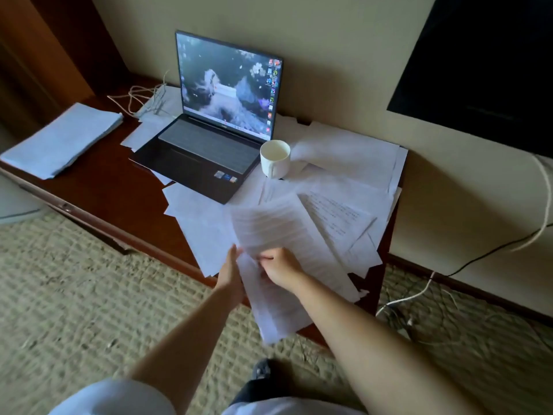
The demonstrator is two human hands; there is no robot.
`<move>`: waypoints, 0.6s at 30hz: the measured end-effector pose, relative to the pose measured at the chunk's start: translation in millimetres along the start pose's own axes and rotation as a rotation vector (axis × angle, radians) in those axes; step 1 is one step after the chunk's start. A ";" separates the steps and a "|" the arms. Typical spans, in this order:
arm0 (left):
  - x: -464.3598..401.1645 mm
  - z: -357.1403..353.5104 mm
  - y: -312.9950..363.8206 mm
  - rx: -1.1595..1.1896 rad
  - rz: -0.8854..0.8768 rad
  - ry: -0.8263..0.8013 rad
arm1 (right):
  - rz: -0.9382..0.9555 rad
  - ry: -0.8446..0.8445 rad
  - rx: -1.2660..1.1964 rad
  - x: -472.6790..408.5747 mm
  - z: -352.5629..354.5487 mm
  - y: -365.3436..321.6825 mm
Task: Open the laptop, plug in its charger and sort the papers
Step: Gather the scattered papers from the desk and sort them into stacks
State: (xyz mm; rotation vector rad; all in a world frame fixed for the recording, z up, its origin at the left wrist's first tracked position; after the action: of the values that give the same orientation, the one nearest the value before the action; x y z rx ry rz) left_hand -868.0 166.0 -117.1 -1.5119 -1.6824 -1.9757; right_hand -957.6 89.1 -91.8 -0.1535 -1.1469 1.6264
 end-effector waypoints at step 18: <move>-45.4 -12.0 54.2 -0.580 -0.418 0.073 | -0.505 0.650 0.081 -16.6 123.4 81.4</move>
State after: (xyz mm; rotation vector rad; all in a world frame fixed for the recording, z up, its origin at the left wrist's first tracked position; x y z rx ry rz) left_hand -817.5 115.2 -113.0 -1.2655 -1.5722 -2.8941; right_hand -1081.8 7.2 -93.7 -0.2891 -0.5535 1.0496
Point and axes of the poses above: each hand's wrist, its own x-axis away from the middle knuckle, its own z-axis out of the back of the hand, y = z × x, the point moved 8 cm from there along -x, towards the middle knuckle, and after that the axes turned 8 degrees about y, right-handed, at the moved point
